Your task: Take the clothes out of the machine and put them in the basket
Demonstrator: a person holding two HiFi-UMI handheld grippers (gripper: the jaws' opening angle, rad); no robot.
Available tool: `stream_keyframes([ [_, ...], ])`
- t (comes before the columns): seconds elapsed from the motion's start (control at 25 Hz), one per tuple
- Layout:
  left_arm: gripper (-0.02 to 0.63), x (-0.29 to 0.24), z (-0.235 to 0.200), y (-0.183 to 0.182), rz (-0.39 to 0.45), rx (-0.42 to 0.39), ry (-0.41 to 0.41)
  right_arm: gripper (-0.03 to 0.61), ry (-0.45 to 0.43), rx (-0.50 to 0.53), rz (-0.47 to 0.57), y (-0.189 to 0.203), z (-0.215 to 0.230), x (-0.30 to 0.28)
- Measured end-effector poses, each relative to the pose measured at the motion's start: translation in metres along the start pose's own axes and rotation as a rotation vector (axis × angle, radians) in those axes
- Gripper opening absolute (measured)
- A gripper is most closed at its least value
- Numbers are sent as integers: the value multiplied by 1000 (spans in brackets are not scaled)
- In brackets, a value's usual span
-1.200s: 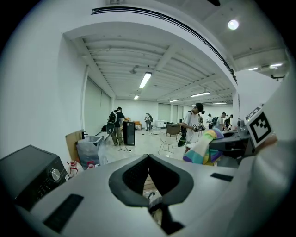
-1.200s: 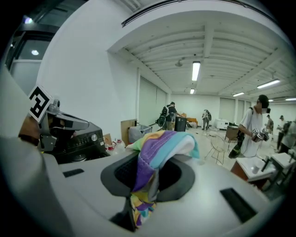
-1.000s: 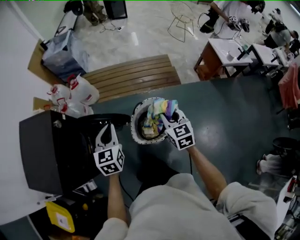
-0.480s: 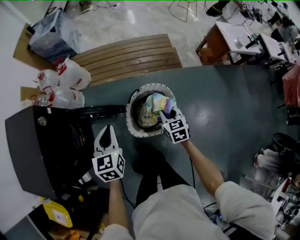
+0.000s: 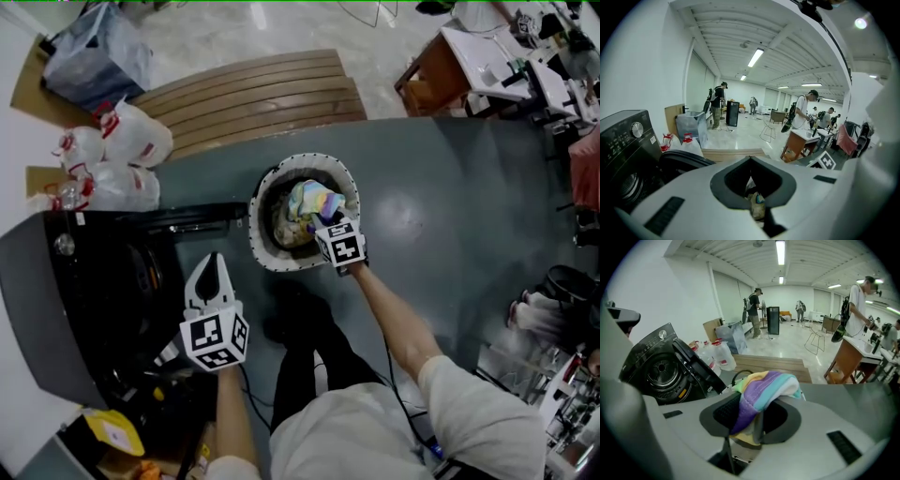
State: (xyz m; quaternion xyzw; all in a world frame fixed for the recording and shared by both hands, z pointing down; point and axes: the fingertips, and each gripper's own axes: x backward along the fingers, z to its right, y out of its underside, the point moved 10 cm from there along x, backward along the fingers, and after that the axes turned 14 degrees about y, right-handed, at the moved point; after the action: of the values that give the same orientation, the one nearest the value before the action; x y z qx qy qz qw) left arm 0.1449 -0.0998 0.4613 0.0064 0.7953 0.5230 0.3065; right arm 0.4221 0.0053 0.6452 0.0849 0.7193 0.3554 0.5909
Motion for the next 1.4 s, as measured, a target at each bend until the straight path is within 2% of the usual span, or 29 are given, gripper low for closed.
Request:
stream_keyframes([
  [0.04, 18, -1, -1, 2, -2, -1, 3, 159, -1, -6, -28, 4, -1, -10],
  [0.12, 19, -3, -4, 6, -4, -1, 7, 335, 10, -17, -50, 12, -3, -22],
  [0.16, 20, -3, -5, 8, -5, 1, 9, 359, 19, -13, -44, 14, -4, -23],
  [0.44, 18, 2, -5, 8, -2, 5, 23, 367, 20, 14, 24, 20, -11, 8],
  [0.52, 18, 4, -2, 5, 4, 5, 22, 350, 20, 14, 51, 15, -9, 22],
  [0.84, 19, 36, 7, -7, 36, 14, 1, 146, 30, 8, 180, -8, -14, 101],
  [1.0, 20, 58, 10, -16, 61, 25, -21, 80, 17, 25, 242, -20, -25, 149],
  [1.24, 18, 100, 14, -22, 103, 37, -63, 29, -2, 48, 323, -32, -41, 215],
  [1.4, 19, 137, 8, -22, 133, 57, -118, 23, -54, 120, 378, -54, -64, 245],
])
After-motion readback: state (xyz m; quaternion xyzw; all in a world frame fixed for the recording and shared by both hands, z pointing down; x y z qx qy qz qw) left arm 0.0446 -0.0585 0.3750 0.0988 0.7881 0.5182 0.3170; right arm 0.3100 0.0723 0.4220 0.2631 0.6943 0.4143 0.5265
